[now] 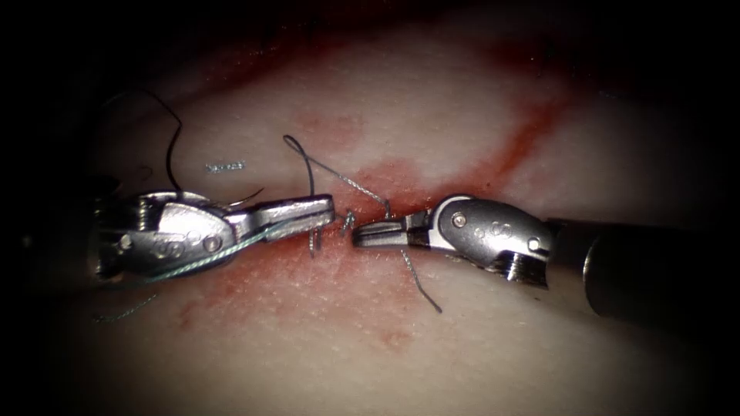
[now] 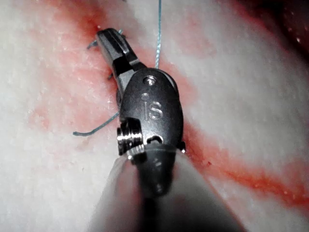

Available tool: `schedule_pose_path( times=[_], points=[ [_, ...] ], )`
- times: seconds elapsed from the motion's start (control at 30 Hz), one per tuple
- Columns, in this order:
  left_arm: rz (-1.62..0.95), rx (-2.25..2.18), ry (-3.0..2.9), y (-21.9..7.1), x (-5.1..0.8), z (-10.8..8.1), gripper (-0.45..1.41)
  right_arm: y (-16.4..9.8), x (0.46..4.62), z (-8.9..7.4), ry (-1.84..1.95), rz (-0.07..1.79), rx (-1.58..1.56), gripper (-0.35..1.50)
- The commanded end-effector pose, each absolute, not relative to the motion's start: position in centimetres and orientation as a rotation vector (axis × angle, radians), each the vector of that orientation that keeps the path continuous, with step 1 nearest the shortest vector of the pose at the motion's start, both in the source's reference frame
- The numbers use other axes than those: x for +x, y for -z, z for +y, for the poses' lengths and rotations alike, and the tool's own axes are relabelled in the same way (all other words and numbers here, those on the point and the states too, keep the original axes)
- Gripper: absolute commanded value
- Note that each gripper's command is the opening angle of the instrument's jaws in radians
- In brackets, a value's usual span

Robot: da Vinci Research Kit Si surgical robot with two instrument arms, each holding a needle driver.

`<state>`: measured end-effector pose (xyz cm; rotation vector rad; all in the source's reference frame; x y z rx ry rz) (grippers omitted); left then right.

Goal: Wound Closure

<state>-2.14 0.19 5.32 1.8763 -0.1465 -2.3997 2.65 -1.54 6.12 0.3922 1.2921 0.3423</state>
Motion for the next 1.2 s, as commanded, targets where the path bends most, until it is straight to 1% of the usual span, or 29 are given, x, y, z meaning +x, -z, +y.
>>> schedule_pose_path(
  times=[0.03, 0.17, 0.3, 0.5, 0.8, 0.9, 1.2],
  points=[
    [-0.137, 1.882, 2.377, -5.4, -2.23, 0.2, -0.45, -6.2, 2.89, -1.5, -0.334, 1.296, 0.401, -0.35],
    [-0.093, 1.891, 2.315, -5.4, -2.3, 0.1, -0.45, -6.3, 3.15, -1.5, -0.32, 1.299, 0.414, -0.35],
    [-0.014, 1.884, 2.272, -5.4, -2.29, 0.0, -0.45, -6.4, 3.28, -1.3, -0.329, 1.31, 0.413, -0.35],
    [0.062, 1.864, 2.289, -5.4, -2.25, -0.1, -0.45, -6.5, 3.37, -1.1, -0.415, 1.451, 0.482, -0.35],
    [0.039, 1.839, 2.329, -5.9, -2.23, 0.0, -0.45, -6.4, 3.3, -0.9, -0.487, 1.663, 0.612, -0.35],
    [0.034, 1.832, 2.343, -6.1, -2.23, 0.0, -0.45, -6.2, 3.27, -0.8, -0.496, 1.705, 0.632, -0.35],
    [0.051, 1.83, 2.377, -6.4, -2.18, 0.1, -0.45, -6.0, 3.09, -0.8, -0.484, 1.746, 0.703, -0.35]
  ],
)
